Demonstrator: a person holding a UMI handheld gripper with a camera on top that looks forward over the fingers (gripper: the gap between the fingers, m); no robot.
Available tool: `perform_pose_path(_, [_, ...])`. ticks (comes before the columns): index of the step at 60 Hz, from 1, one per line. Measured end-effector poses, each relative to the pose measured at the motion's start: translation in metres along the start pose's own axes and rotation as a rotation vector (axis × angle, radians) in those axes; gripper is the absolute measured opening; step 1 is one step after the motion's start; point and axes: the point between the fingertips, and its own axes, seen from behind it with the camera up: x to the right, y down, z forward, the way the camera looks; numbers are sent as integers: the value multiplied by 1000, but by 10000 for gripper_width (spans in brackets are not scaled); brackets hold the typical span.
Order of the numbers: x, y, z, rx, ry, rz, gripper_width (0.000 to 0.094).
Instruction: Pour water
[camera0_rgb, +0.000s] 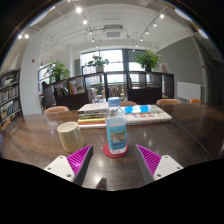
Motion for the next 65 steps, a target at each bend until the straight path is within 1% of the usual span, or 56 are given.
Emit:
perform_pose_path(8, [-10,12,-47,-24,-5,-9,856])
perform_pose_path(13, [-15,11,-75,-26,-13,-23,865])
perform_pose_path(31, [-11,-43,-148,66,-10,-44,862])
perform_pose_path(35, [-12,-52,-156,90,-1,-52,860])
perform_pose_path(48, [-6,-70,-184,117,15,-57,861])
perform_pose_path(65, [-7,-72,-197,127,11,-54,856])
